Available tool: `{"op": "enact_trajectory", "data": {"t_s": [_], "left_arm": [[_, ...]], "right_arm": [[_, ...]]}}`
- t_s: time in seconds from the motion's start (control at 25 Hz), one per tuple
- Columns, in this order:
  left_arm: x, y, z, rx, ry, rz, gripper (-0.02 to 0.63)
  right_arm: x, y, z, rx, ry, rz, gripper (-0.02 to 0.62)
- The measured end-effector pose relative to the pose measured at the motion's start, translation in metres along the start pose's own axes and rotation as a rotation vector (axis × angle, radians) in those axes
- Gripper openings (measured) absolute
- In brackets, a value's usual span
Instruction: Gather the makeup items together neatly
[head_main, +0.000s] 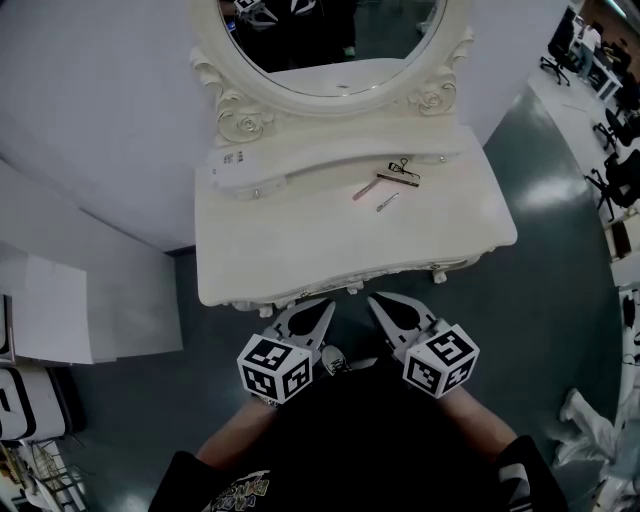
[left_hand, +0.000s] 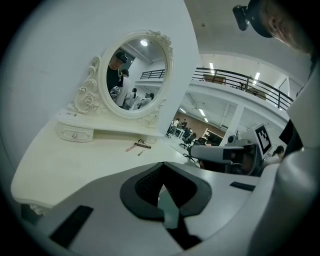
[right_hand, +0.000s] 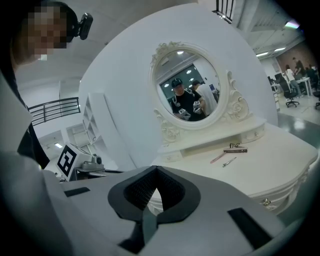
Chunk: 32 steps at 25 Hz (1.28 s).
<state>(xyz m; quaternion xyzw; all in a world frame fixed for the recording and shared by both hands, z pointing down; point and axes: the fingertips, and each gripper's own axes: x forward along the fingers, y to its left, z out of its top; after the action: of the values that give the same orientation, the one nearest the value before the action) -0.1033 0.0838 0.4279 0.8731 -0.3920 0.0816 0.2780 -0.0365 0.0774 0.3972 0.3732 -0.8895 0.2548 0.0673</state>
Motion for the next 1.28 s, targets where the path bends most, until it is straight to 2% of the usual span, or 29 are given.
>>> {"op": "enact_trajectory", "data": {"t_s": [0.36, 0.76, 1.28], "left_arm": [[0.004, 0.004, 0.011, 0.004, -0.024, 0.031, 0.008], [0.038, 0.003, 0.031, -0.034, -0.048, 0.101, 0.008], [0.094, -0.003, 0.045, -0.039, -0.056, 0.159, 0.008]], "right_arm": [[-0.001, -0.021, 0.013, 0.042, -0.019, -0.002, 0.029], [0.007, -0.065, 0.042, 0.004, 0.012, 0.072, 0.029], [0.014, -0.134, 0.060, -0.069, 0.081, 0.098, 0.029]]}}
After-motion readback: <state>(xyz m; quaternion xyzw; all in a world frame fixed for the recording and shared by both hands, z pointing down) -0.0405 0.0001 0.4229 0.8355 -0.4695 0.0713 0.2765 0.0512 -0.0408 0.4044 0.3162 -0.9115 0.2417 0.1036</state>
